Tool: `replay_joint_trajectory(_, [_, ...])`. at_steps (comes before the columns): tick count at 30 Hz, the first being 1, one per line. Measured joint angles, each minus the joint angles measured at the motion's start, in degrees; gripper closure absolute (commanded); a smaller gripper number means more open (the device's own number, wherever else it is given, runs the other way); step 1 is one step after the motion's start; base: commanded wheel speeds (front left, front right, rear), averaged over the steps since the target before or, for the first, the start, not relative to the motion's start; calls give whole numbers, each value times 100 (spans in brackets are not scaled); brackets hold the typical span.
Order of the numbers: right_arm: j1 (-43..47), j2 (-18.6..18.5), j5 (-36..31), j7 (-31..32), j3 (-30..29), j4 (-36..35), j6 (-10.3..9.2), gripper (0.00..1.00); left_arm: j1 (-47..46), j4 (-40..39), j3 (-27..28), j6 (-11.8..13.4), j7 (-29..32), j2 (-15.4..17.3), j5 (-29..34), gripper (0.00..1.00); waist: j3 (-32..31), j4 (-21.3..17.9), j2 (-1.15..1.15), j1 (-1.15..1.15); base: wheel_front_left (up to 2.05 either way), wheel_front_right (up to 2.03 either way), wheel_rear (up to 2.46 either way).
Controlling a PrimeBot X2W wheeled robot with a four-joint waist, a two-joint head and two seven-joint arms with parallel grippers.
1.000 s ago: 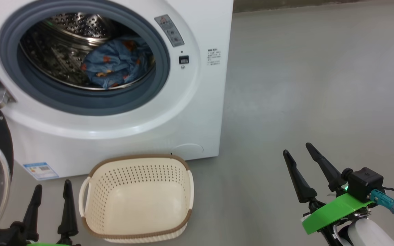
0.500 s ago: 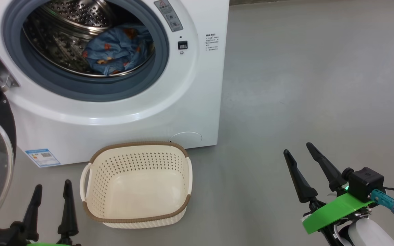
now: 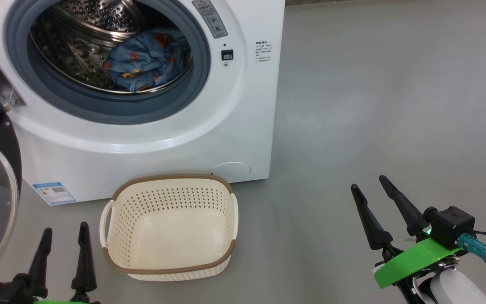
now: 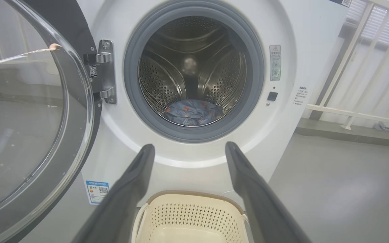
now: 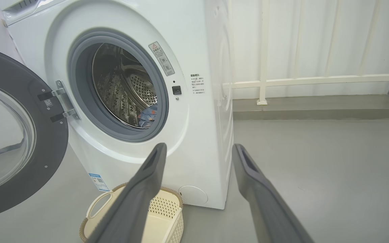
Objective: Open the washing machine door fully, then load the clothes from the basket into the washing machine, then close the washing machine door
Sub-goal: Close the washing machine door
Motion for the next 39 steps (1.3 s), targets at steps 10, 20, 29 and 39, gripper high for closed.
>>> replay_joint_trajectory(10, [0, 0, 0, 0, -1, 0, 0, 0, -1, 0, 3, 0, 0, -2, 0, 0, 4, 14, 0, 0, 0, 0, 0])
replay_joint_trajectory(20, [0, -2, 0, 0, -73, 2, 0, 0, -2, 3, 52, 0, 0, -18, 43, 0, -2, 149, 0, 0, 0, 0, 0])
replay_joint_trajectory(29, [0, -8, 0, 0, -85, 10, 0, 0, -3, 35, 229, 1, 0, -143, 259, 0, -42, 499, 0, 0, 0, 0, 0])
replay_joint_trajectory(39, [0, -22, 1, 0, -23, 47, 0, 0, -3, 165, 370, 86, 0, -238, 454, 0, -111, 1149, 0, 0, 0, 0, 0])
